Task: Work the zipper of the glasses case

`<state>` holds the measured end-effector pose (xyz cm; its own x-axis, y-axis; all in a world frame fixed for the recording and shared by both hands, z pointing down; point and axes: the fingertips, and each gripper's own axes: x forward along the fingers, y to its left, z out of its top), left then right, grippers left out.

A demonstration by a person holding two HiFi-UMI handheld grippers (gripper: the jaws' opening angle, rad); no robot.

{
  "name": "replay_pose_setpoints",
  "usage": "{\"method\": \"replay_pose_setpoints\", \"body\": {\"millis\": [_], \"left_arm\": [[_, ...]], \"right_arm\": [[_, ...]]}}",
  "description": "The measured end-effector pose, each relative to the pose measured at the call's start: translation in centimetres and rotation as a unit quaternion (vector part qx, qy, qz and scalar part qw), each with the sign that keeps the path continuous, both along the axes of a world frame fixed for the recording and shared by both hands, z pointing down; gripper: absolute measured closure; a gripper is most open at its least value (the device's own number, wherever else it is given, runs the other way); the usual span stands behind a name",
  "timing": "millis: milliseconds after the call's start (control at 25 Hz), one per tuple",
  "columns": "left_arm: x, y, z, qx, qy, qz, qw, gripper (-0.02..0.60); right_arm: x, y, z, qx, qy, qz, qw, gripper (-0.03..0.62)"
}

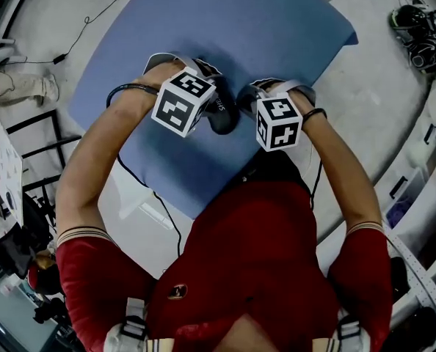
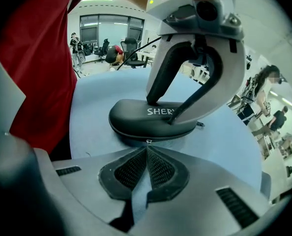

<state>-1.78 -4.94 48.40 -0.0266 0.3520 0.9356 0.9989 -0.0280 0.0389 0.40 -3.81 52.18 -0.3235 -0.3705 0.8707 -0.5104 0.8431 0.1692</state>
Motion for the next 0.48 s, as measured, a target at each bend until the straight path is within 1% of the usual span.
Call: {"method": "replay_pose_setpoints", "body": {"millis": [240, 480], "left_arm": [[0.1, -0.1, 0.2, -0.022, 0.006, -0.013, 0.9997, 0.408], [0.1, -0.2, 0.3, -0.034, 0.015, -0.021, 0.9991, 0.408]], "right_arm": [[-1.0, 1.9, 0.0, -0.011, -0.014, 0.033, 0.999, 0.594], [-2.4, 3.2, 0.2, -0.012, -0.034, 0.115, 0.993, 0.594]]}}
